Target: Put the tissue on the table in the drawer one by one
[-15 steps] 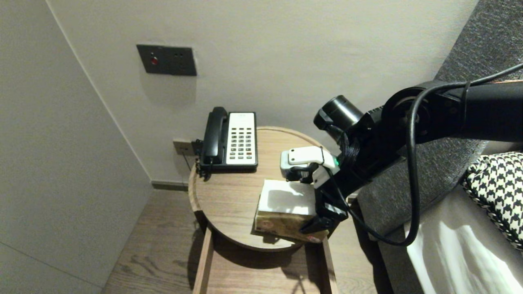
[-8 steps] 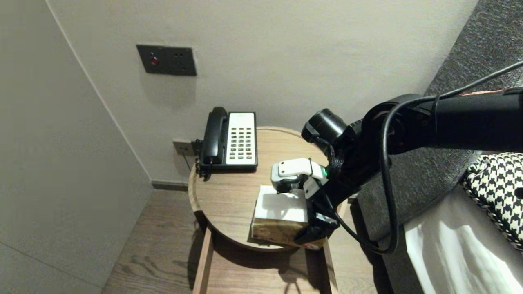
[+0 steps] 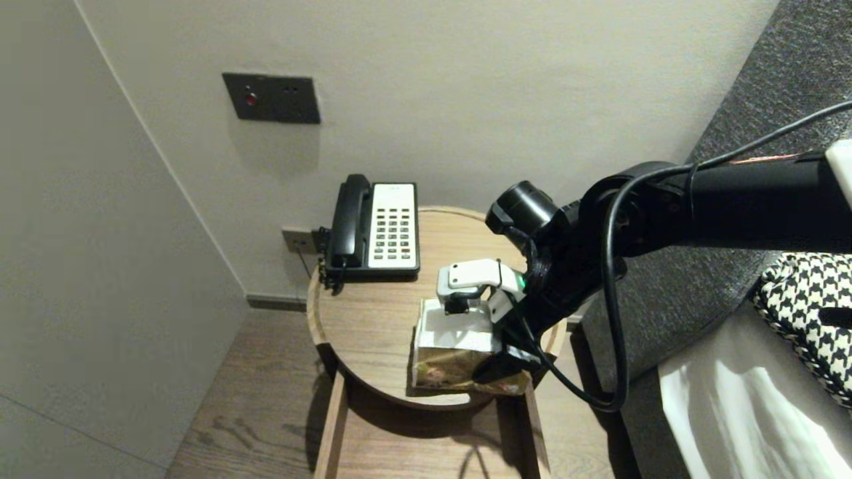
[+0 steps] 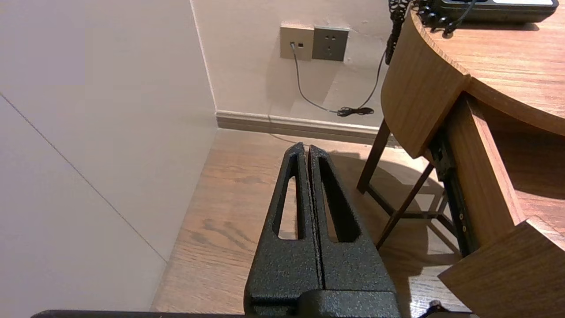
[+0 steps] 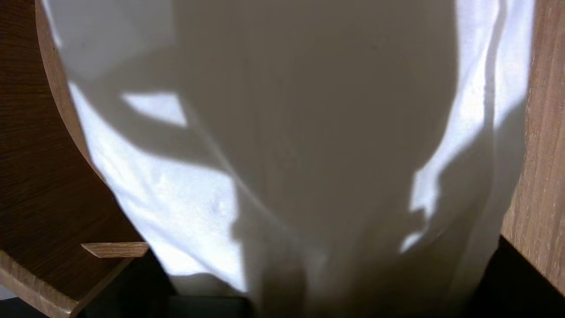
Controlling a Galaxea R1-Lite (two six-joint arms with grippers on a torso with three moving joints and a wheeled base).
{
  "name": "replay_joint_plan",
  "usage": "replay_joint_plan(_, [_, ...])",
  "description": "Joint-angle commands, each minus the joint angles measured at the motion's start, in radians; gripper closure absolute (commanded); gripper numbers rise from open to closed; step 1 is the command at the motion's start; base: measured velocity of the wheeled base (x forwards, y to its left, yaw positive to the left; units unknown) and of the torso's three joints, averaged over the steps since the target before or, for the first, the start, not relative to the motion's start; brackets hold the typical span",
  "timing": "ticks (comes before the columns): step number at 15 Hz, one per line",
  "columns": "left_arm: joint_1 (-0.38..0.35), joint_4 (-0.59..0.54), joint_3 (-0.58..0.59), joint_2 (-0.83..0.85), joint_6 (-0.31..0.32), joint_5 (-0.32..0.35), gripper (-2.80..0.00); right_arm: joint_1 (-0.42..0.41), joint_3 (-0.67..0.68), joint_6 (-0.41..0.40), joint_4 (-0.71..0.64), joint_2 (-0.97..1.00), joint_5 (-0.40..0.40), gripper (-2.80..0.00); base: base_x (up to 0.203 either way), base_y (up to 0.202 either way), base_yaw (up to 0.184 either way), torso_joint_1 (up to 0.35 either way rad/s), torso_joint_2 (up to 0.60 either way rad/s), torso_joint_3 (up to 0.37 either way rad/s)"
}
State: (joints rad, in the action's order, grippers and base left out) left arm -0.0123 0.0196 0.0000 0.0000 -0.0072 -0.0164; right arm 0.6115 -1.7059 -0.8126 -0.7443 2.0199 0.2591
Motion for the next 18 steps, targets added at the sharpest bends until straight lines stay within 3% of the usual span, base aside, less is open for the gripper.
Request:
replay_joint_plan(1, [-0.001, 0.000, 0.000, -0.002, 0.000, 0.000, 0.00, 0.000, 0.008, -0.005, -0.008, -0.021, 0.002, 0.00, 0.000, 0.000, 0.000, 0.000, 0.00, 0.000])
replay_joint_plan(6, [-0.001, 0.000, 0.000, -0.002, 0.000, 0.000, 0.00, 0.006, 0.074, 0.004, -0.011, -0.142, 0.009, 0.00, 0.000, 0.000, 0.000, 0.000, 0.00, 0.000])
replay_joint_plan(10, [-0.001, 0.000, 0.000, -0.002, 0.000, 0.000, 0.00, 0.082, 0.254, 0.057, -0.007, -0.253, 0.014, 0.00, 0.000, 0.000, 0.000, 0.000, 0.00, 0.000])
replay_joint_plan(14, [0.000, 0.000, 0.000, -0.002, 0.000, 0.000, 0.00, 0.108, 0.308, 0.181, -0.003, -0.247, 0.148, 0.00, 0.000, 0.000, 0.000, 0.000, 0.00, 0.000])
replay_joint_plan(18, [-0.001, 0.000, 0.000, -0.002, 0.000, 0.000, 0.00, 0.136, 0.352, 0.223, 0.032, -0.234, 0.156, 0.00, 0.000, 0.000, 0.000, 0.000, 0.00, 0.000])
